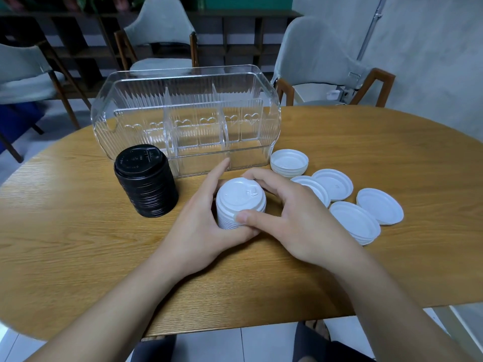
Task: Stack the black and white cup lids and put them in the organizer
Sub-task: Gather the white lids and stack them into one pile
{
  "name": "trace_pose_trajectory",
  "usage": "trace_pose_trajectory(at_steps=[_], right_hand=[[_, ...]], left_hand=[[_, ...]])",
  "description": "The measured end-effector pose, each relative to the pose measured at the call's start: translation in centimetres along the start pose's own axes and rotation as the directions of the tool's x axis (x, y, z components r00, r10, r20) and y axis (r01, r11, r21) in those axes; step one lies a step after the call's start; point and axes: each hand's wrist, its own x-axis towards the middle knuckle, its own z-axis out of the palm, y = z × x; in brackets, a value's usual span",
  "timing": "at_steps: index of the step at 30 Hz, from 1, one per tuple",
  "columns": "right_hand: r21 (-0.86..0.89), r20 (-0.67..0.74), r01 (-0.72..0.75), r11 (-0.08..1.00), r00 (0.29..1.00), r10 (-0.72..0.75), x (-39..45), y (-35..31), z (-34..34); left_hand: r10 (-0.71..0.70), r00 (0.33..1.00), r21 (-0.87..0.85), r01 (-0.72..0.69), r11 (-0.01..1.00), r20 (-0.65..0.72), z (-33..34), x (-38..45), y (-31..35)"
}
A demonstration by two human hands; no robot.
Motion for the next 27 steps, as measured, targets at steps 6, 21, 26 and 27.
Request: trace_pose_trajectory(at_steps=[6, 21, 26, 27], right_hand=[[-0.169, -0.036, -0.033, 0.985, 0.999, 0.028, -0.5, 0.2, 0.0], [-0.642, -0.231, -0.214, 0.736, 0.970, 0.080, -1.6, 1.9, -3.3], [-0.611, -0.267, -0.161, 0.775, 0.964, -0.010, -1.6, 1.8, -2.6], [-0.605, -0.274, -0.161, 0.779, 0.961, -0.014, -1.6, 1.7, -2.4]], left_hand=[[0.031, 0.999, 0.039, -0.031, 0.999, -0.006, 0.3, -0.1, -0.2], [0.017, 0.998, 0.080, -0.012, 0.997, -0.064, 0.6, -0.1, 0.7], [0.006, 0.996, 0.049, -0.002, 0.999, -0.093, 0.7, 0.0, 0.7], [0.007, 0.995, 0.045, -0.002, 0.999, -0.096, 0.7, 0.1, 0.6]])
